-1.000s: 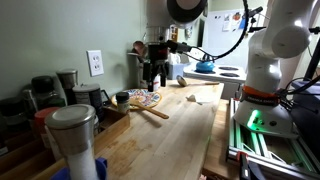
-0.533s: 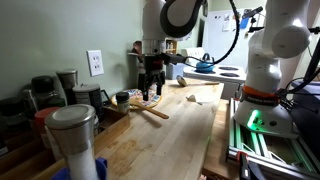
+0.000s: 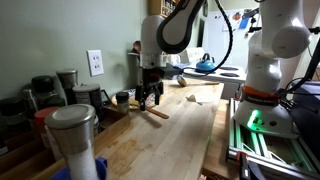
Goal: Put the wooden spoon on the table
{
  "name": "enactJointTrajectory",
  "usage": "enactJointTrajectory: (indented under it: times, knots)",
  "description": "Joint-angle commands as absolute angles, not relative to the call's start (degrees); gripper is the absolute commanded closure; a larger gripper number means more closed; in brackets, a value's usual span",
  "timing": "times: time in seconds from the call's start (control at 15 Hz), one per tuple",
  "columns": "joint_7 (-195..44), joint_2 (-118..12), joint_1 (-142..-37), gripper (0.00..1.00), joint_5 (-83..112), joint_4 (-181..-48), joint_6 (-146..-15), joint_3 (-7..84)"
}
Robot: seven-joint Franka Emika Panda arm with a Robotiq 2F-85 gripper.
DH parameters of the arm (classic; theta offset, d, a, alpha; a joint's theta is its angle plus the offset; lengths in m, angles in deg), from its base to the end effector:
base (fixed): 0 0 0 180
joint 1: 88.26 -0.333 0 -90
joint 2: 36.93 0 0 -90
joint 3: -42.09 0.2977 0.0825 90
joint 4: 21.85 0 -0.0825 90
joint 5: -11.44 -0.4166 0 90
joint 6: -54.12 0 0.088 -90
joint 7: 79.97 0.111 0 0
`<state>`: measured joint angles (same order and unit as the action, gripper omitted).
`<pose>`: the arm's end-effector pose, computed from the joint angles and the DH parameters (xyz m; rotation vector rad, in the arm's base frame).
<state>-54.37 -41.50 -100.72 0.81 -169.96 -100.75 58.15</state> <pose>0.4080 0.2181 0.1844 -3.0257 0.1770 0.0187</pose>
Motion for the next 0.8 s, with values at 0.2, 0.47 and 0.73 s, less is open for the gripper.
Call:
enactJointTrajectory:
  times: [0.2,0.47,0.73]
  knots:
    - [-50.40,-44.94,-102.41,0.32,2.19,-168.42,-102.55,55.66]
    - [-52.05,-44.93,-101.99,0.63,-0.19,-167.61,-101.12,55.89]
    - [-51.96,-44.00,-102.13,0.94,-0.06,-167.27,-99.74,55.87]
